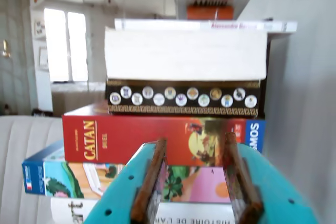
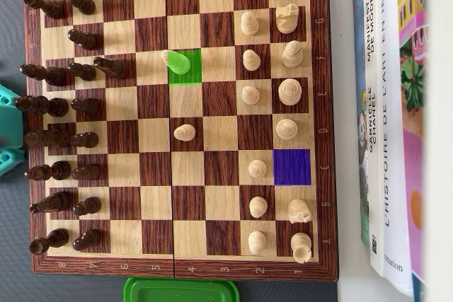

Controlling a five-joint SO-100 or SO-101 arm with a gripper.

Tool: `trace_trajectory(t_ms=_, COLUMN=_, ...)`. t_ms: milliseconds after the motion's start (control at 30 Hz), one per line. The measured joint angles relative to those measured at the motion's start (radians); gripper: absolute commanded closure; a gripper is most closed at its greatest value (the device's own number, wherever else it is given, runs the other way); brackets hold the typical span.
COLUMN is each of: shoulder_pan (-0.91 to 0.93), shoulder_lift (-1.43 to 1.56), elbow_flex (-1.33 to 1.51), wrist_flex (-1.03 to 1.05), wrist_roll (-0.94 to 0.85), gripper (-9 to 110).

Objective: Play chess

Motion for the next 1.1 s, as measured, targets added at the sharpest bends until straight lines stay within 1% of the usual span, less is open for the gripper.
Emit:
trace_trajectory(t_ms=267, shoulder_pan=0.0, shoulder_lift=0.169, elbow_flex=0.187, wrist_flex=-0.328, wrist_roll=0.0, gripper=85)
trace_trajectory(t_ms=567, shoulder_pan=0.0, shoulder_lift=0.273, elbow_flex=0.193, wrist_flex=-0.511, wrist_roll=0.0, gripper=85)
trace_trajectory(t_ms=1100, shoulder_pan=0.005, shoulder_lift=0.296, elbow_flex=0.196, wrist_flex=-1.034, wrist_roll=0.0, gripper=85)
